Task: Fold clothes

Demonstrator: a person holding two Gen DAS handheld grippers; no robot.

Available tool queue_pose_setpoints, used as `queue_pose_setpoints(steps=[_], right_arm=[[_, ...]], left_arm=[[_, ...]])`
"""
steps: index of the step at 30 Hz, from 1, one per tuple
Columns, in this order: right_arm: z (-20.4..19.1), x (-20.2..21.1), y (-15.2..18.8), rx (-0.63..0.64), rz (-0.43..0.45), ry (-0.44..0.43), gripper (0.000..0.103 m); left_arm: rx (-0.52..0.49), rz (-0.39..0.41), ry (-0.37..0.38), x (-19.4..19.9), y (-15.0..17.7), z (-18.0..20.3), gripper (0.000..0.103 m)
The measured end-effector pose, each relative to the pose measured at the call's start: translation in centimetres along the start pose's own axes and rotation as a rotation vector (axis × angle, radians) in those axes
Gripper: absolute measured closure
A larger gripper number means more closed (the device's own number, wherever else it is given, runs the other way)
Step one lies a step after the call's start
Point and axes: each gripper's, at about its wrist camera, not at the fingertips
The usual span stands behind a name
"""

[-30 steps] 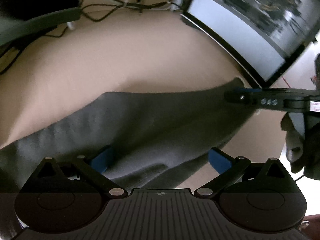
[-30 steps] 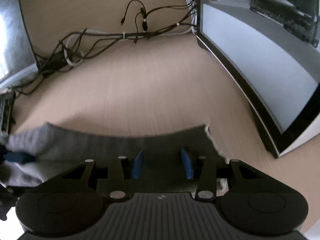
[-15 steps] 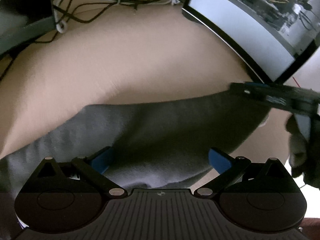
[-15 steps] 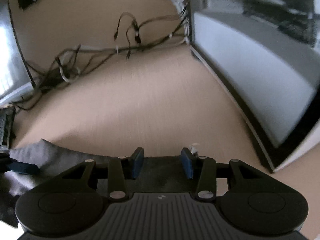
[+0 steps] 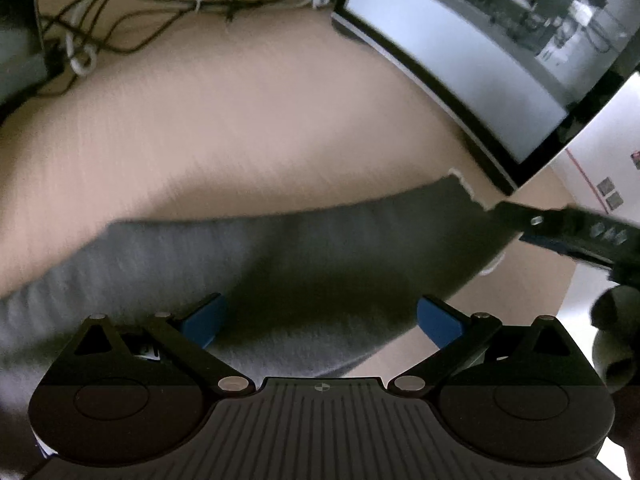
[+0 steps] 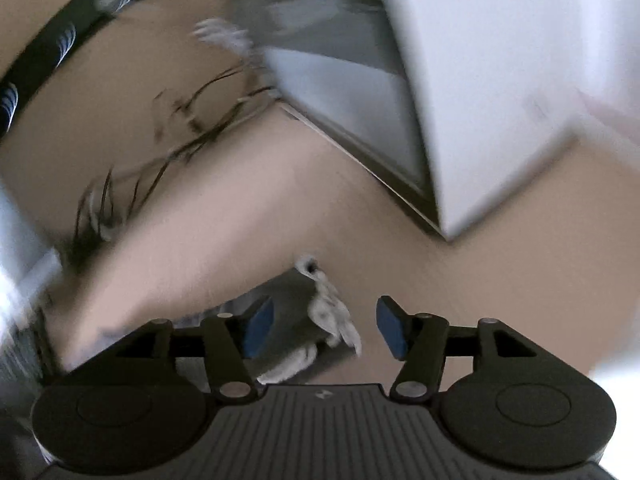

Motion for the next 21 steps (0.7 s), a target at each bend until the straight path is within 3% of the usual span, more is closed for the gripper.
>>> queue_pose_setpoints(steps=[4,14,16,17,21], right_arm=[[2.2,1.1,0.4,-0.163,0.031,-0.023,0.045],[1.4,-0.8,0.8,-0.186,-0.006,-0.151,0.045],[0.7,-1.3,0.6,-0.156,-0.012,-0.159,0.055],[0.2,-1.3,0.4,-0.118,-0.013,-0.148,0.069],[-2.2,-1.5,-0.5,0.037,-0.016,-0.104,0.075]], left_arm=[[0.004,-0.01,-0.013,-0.3,0.3,0.3,0.0],[0.019,-0.009,-0.017,-0.5,0.4,0.4,0.0],[0.02,-0.009,-0.018,-0.5,0.4,0.4,0.0],[0.021,-0.009,-0.018,-0.6,0.4,0.4,0.0],[0.029,-0.006,-0.015,-0.5,0.5,0.2,0.0]])
Point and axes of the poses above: each gripper's, at about its wrist camera, not at the fingertips, and x roughly against the way its jaws point, z to its right, y to its underside, and after that the axes turned 11 degrees about -y, right-handed
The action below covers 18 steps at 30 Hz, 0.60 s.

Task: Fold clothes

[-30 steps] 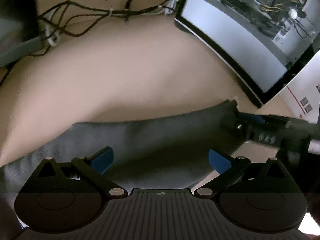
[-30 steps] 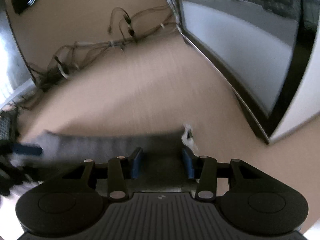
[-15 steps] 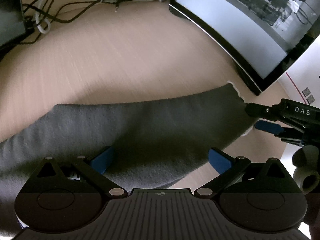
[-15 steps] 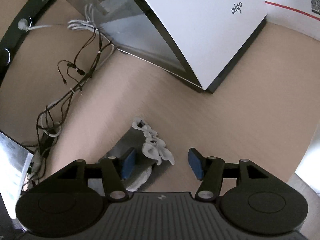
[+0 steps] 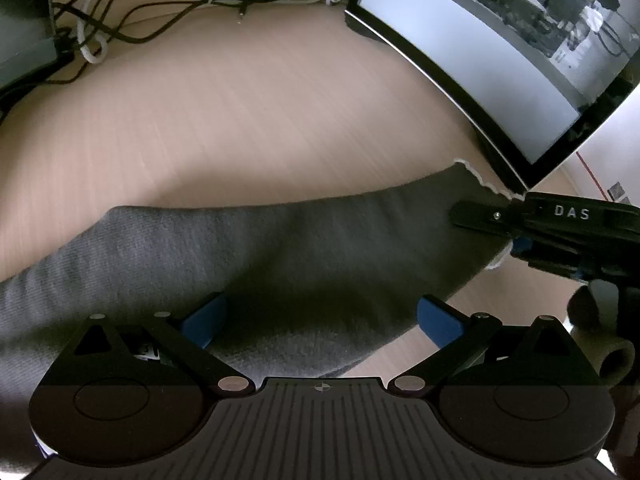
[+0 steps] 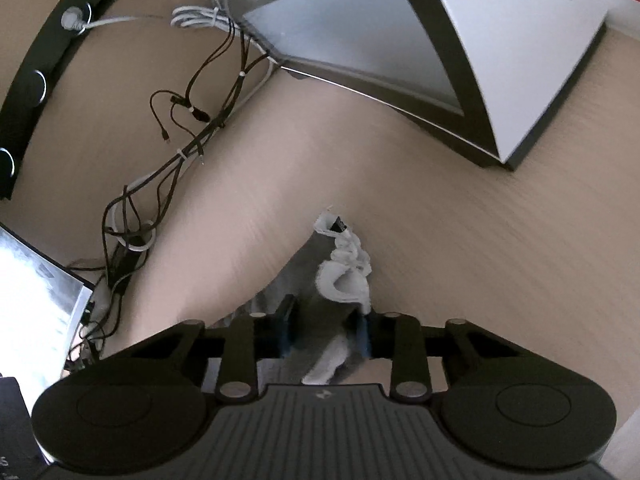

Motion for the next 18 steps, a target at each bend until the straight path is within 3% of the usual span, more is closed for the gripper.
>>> queue_pose_setpoints(steps=[5,9,14,18], right_arm=[[-3.2,-0.6,-0.9,0.222,-0.013,0.059,0.078],[-7.8,-1.6,1.2,0.611,-0.026,0.119,0.079],[-10.4,-2.9,5.5,0.956,-0.061,0.182,0.079],[-11.4,-3.7,7.2,1.071,-0.078,0.184,0.078]], left_arm=[[0.021,0.007,0.01,0.1,0.1,-0.5,0.0],[0.093,0.009,0.013,0.5,0.1,-2.2,0.0],[0.182,0.024,0.009,1.3,-0.9,-4.2,0.0],[0.207,0.059,0.012,2.3,-2.3,-4.8,0.0]])
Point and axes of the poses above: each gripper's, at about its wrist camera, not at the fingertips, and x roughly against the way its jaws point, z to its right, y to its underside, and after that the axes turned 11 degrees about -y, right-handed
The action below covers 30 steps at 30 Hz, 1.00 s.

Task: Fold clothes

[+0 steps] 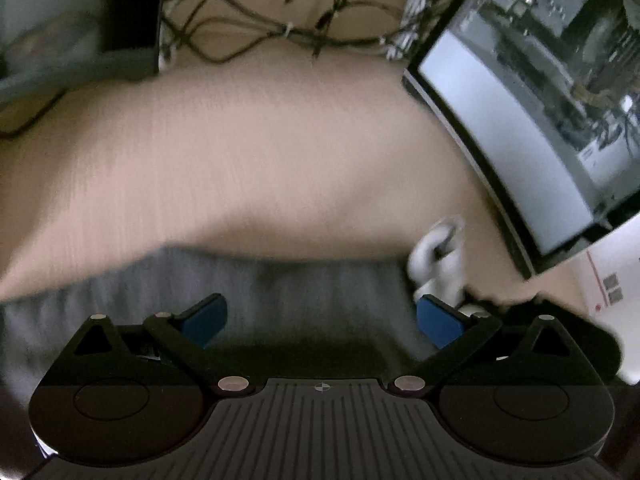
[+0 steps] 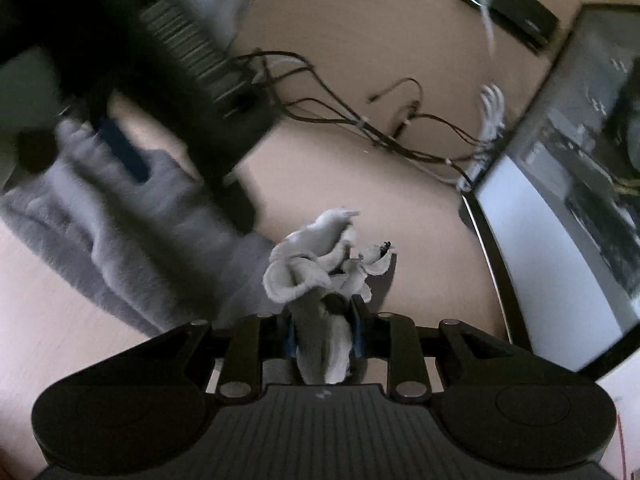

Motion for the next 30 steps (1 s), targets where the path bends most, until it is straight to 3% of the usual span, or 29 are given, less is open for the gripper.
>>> queue_pose_setpoints(steps=[8,14,17,23,27,30], right_arm=[[-1.2,-0.3,-0.3,0.049,0.008,-0.075,0.076],[-0.1,0.4,-0.2,-0.046,0.021,-0.162,0.071],[1.2,1.1,0.1,-0.125,0.028,-0.225,0.069],[6.4,3.5,3.0,-0.413,0.049,-0.345,0.064],[9.9,4.5,6.4,-0.699,0.077,-0.349,0.056],[12.1,2.9,8.2,-0.939,0.091,-0.348,0.049]], left_arm=[[-0.125,0.049,0.025,-0.2,-2.1,4.5,0.0],[-0.187,-0.031,-0.018,-4.0,-2.0,5.9,0.002],[-0.238,-0.058,-0.077,-5.4,-1.5,6.2,0.003],[-0.257,-0.063,-0.075,-6.2,-1.4,5.9,0.002],[-0.248,-0.059,-0.066,-6.1,-1.3,5.6,0.002],[-0.242,-0.057,-0.059,-6.0,-1.1,5.3,0.002]])
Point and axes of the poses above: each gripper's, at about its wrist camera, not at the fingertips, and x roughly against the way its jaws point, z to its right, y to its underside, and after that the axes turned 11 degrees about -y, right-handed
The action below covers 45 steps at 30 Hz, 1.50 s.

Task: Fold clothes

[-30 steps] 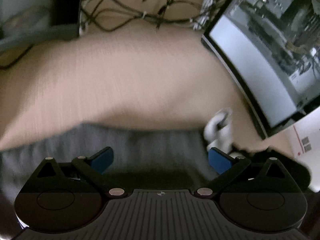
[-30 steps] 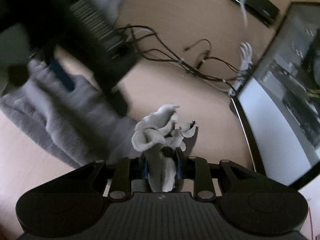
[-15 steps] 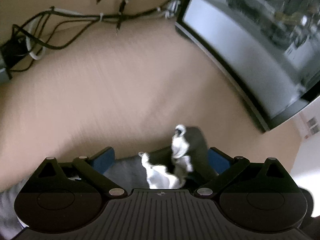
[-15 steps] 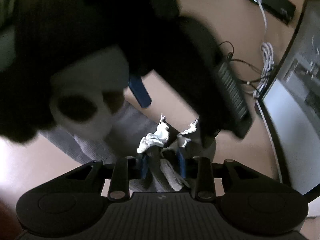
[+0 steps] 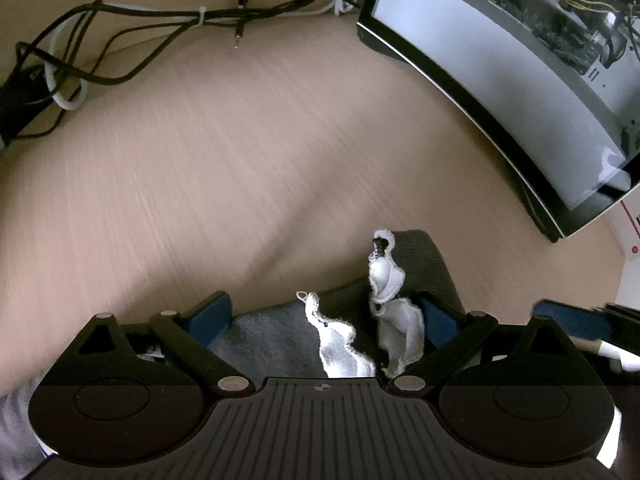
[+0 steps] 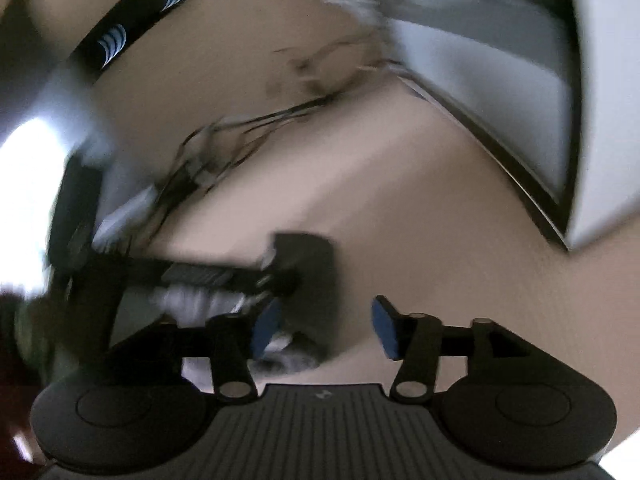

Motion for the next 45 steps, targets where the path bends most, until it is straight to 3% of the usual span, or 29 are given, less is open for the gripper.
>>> queue_pose_setpoints(steps=[3,10,11,12,15,18,25,30,34,41,45], right_arm=[[1.6,-1.9,-0.6,-0.116,0.012,-0.003,0.049],[0.6,-5.5,0.1,-0.105,-0.05,-0.036,0.048],[0.4,-5.8,0.0,-0.094,-0.061,-0.042,0.05],[0.0,-6.0,0.0,-0.08,-0.073,-0.043,0.06],[-1.1,-6.8,-0.1,-0.031,-0.106,-0.044,0.066],[-3.0,-7.3,-0.5,0.092,-0.12,-0.005,0.07],[-9.9,-9.0,1.7,0.611,-0.136,0.133,0.07],[-12.6,-9.8,4.1,0.836,-0.135,0.194,0.07],[-14.4,-10.3,6.5,1.012,-0.141,0.236,0.07],[-16.4,-11.7,8.4,1.165,-0.192,0.241,0.068],[-16.4,-11.6,7.6,1.119,-0.198,0.196,0.064]], left_arm=[[0.006,0.003,0.007,0.1,0.2,-0.2,0.002],[0.06,0.0,0.022,-0.2,0.5,-1.4,0.002],[0.075,0.0,0.025,-0.2,0.6,-1.6,0.002],[0.085,-0.001,0.027,-0.1,0.6,-1.9,0.002],[0.118,-0.004,0.029,0.2,0.9,-2.7,0.003],[0.159,0.004,0.021,0.9,1.2,-4.1,0.003],[0.237,0.04,-0.038,3.3,2.5,-7.7,0.003],[0.342,0.053,-0.083,4.6,3.9,-11.4,0.003],[0.402,0.068,-0.063,5.7,4.8,-13.2,0.003],[0.34,0.099,0.01,7.1,4.7,-11.6,0.003],[0.271,0.067,-0.066,5.4,4.7,-9.8,0.002]])
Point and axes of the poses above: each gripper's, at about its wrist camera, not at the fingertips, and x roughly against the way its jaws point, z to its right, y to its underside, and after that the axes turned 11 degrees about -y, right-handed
